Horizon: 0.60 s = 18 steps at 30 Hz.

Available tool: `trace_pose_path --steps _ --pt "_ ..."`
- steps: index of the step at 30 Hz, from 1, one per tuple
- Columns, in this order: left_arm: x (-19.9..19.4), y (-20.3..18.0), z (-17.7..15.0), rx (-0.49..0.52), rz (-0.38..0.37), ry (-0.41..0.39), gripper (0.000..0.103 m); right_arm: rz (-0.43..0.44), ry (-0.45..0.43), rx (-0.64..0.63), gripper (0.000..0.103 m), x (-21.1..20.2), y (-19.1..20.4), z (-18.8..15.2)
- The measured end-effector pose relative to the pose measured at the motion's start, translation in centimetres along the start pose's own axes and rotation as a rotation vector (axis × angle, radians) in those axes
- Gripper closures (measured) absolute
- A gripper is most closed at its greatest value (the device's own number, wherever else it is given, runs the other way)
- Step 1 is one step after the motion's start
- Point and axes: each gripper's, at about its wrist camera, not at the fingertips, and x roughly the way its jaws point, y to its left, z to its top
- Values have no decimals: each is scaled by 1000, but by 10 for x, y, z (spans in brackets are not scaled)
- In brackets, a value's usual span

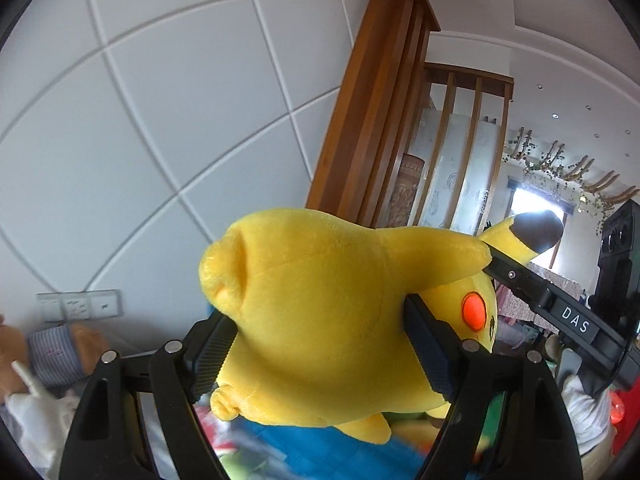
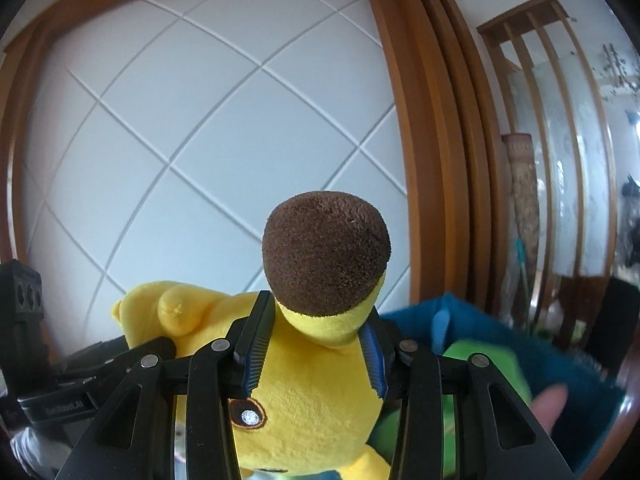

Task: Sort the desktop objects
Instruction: 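Raise the Pikachu by its ear above the crate with the right tool, then open both tools to drop the Pikachu into the blue crate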

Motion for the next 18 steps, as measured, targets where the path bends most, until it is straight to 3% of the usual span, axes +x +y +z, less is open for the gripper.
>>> trace_pose_path --steps 5,9,13,18 --pt "87 -34 20 -39 40 29 21 12 25 -59 63 53 -86 33" --pt "162 -49 29 -48 96 85 21 50 84 -57 63 115 -151 36" --pt "232 -43 22 -56 163 169 21 84 159 -14 63 177 -198 26" --pt "307 -27 -2 -59 258 316 21 97 302 46 63 252 -239 -13"
